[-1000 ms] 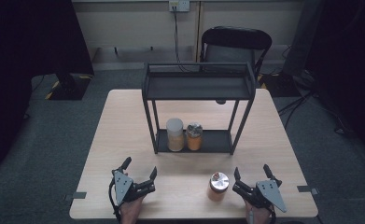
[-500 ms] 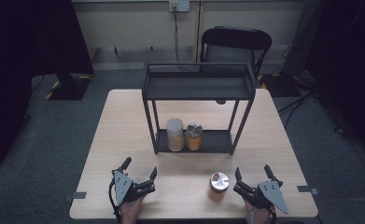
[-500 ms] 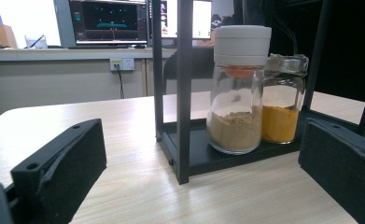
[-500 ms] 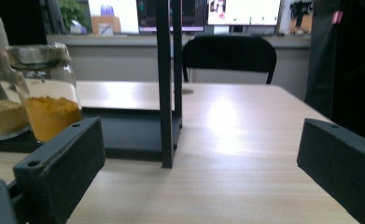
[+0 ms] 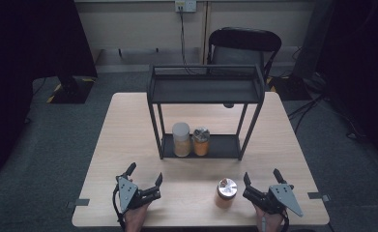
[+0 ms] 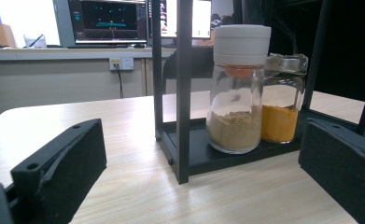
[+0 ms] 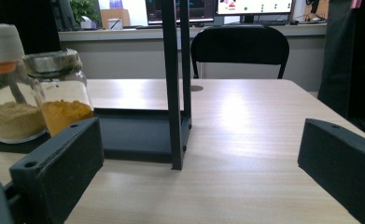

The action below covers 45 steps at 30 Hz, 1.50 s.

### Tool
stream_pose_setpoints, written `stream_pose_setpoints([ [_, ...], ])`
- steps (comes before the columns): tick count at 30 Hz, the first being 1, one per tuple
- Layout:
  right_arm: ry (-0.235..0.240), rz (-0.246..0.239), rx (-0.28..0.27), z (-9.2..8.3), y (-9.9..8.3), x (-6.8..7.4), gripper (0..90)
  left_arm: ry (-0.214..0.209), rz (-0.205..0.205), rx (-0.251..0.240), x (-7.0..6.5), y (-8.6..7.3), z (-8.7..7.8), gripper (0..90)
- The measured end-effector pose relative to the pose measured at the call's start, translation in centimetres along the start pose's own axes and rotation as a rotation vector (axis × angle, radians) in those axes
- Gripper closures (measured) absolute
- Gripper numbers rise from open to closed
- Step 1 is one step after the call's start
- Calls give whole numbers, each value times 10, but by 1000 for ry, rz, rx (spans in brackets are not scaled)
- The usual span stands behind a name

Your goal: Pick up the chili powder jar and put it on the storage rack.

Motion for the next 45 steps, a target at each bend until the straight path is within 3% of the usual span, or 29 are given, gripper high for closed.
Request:
stream_pose_setpoints([
  [6, 7, 0, -30, -9, 9, 4, 0, 0, 0, 0, 0, 0, 0, 3],
  [17, 113, 16, -56, -21, 18, 9, 2, 1, -1, -1, 0, 0, 0, 3],
  [26, 193, 0, -53, -27, 33, 19, 0, 1, -1, 0, 0, 0, 0, 3],
  [32, 219, -12, -68, -29, 36, 25, 0, 1, -1, -2, 0, 0, 0, 3],
  [35, 231, 19, -50, -30, 39, 26, 0, 2, -2, -3, 0, 0, 0, 3],
  [38, 244, 21, -67, -32, 37, 27, 0, 4, 0, 0, 0, 0, 0, 3],
  [45, 268, 8, -39, -34, 35, 30, 14, 2, 0, -1, 0, 0, 0, 3],
])
Point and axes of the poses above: each handheld gripper's, and its own axes: z roughly forward along the jaws, y roughly out of its top, x roughly to its left, the point moved 6 cm from there along z, roughly forward along the jaws, and after that the axes turned 6 degrees about z, right-handed, at the moved point
